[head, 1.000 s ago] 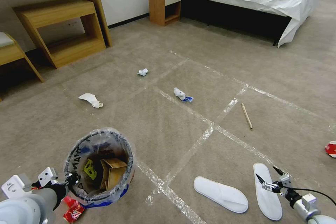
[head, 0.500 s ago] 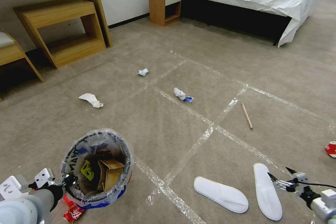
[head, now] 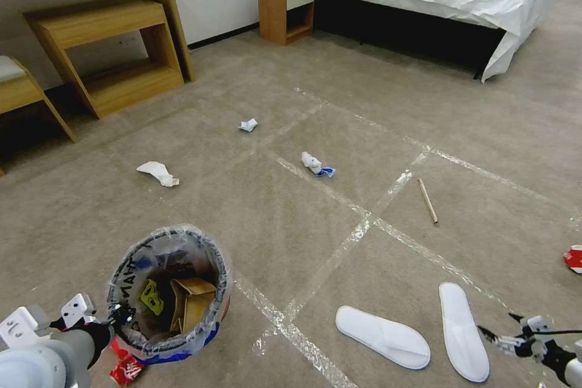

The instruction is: Pick up the trash bin and place the garbage on the floor into it.

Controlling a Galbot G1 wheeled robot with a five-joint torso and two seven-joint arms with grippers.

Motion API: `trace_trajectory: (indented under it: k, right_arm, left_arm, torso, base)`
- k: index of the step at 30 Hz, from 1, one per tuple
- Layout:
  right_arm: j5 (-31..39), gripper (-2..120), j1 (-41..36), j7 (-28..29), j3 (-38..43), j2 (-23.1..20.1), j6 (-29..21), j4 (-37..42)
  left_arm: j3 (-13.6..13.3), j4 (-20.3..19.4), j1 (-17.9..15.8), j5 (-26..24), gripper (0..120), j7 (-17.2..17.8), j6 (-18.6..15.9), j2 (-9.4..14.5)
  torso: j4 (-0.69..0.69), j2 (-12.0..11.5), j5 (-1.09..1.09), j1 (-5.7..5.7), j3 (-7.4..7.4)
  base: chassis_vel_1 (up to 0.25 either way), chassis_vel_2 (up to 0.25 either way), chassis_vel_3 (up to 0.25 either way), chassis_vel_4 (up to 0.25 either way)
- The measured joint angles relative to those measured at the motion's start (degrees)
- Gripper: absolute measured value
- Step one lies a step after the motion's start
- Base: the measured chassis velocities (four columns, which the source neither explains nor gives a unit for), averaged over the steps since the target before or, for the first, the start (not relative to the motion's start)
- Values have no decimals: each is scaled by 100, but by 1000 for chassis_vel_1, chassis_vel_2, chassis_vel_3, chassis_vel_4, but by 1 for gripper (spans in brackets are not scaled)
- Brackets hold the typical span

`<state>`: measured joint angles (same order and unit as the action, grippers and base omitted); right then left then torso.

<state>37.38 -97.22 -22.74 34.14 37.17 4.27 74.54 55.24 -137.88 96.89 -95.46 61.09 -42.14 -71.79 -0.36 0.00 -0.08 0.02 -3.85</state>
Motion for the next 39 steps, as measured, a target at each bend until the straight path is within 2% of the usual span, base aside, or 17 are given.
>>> trace_trajectory:
  k: [7,22,39]
  right_arm:
    - [-48,100,96,198,-103,296,-142,15]
    - [-210,100,432,263,-301,832,-27,-446]
    - [-101,100,836,133,-400,991,86,-828]
  left_arm:
    - [-83,-23,17,76,0,0,0,-72]
    - [-167,-49,91,214,0,0,0,-172]
    - [-220,-49,107,281,0,-22,0,-186]
  torso:
    - [1,0,0,0,0]
    - [0,0,1,0,0]
    - [0,0,0,0,0]
  base:
    - [0,0,0,0]
    - [0,0,0,0]
    - [0,0,0,0]
